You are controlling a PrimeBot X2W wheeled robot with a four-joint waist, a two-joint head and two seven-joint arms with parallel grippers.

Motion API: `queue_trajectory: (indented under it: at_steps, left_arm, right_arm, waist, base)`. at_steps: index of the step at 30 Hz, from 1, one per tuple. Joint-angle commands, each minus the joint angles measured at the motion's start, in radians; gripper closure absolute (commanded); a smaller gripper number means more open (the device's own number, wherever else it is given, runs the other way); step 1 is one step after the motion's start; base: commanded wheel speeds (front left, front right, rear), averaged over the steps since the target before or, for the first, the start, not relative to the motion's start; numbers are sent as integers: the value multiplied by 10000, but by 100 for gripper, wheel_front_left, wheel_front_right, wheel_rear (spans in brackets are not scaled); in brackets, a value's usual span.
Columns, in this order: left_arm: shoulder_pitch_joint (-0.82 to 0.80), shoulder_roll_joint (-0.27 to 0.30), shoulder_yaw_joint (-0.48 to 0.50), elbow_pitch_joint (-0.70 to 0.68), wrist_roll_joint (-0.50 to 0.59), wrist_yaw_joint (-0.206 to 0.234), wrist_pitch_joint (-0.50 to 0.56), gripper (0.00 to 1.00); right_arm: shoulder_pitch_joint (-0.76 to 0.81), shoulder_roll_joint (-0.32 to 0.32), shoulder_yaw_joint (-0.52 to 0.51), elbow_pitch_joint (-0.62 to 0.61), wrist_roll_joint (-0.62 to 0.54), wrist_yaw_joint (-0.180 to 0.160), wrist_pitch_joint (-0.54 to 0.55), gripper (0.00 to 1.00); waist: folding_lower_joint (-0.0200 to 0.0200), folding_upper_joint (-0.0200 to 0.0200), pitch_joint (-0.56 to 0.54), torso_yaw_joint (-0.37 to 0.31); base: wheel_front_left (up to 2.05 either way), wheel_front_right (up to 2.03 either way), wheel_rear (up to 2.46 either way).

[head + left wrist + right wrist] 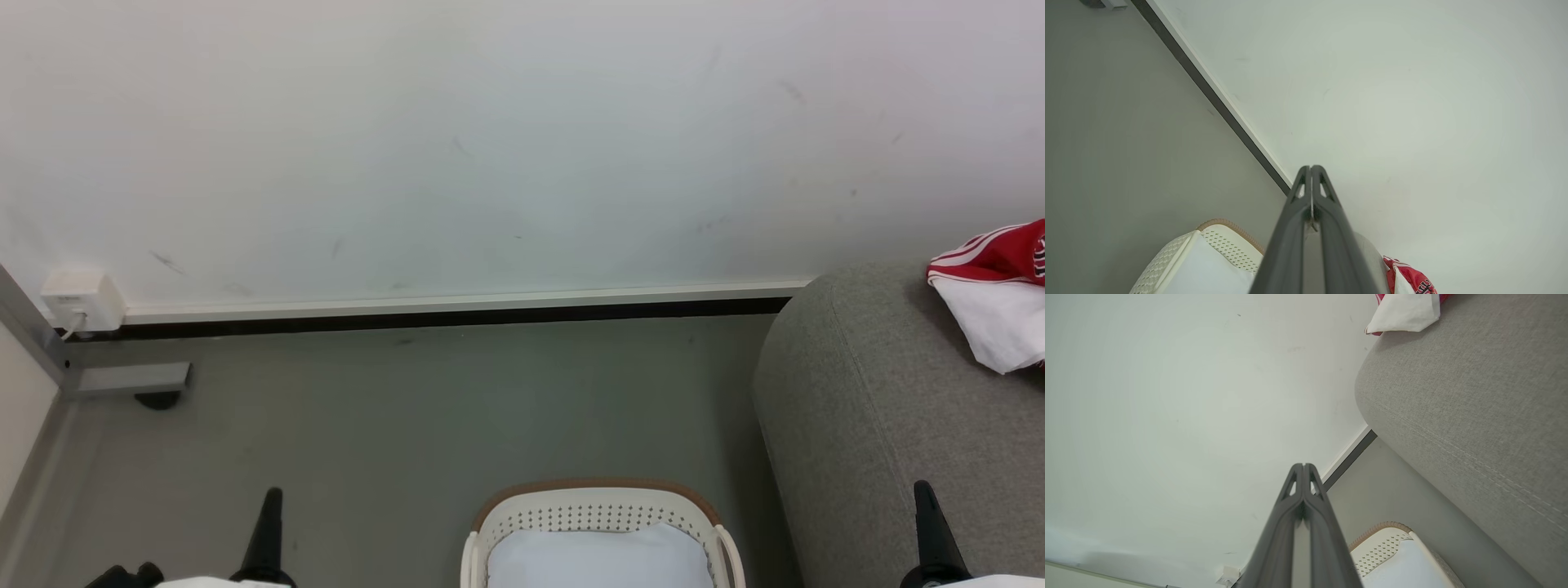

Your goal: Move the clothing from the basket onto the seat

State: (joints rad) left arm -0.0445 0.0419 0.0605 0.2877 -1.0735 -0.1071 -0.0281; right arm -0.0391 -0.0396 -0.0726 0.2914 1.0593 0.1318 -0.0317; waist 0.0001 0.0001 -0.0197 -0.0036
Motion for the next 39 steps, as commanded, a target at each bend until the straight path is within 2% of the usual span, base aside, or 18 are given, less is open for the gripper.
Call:
queue_trajectory:
  at_steps: [1, 39]
  left_arm:
    - [-235, 79, 71, -128, -320, -75, 73, 100]
    - [-594, 108, 405, -296, -3617, -191, 977, 100]
  right_arm:
    - [-228, -108, -59, -151, 343, -10, 88, 100]
    - [-640, -134, -312, -326, 3679, -15, 1002, 100]
  waist:
    - [-1, -1, 6, 1]
    - [-1, -1, 116, 21]
  base:
    - [0, 0, 0]
    - [0, 0, 0]
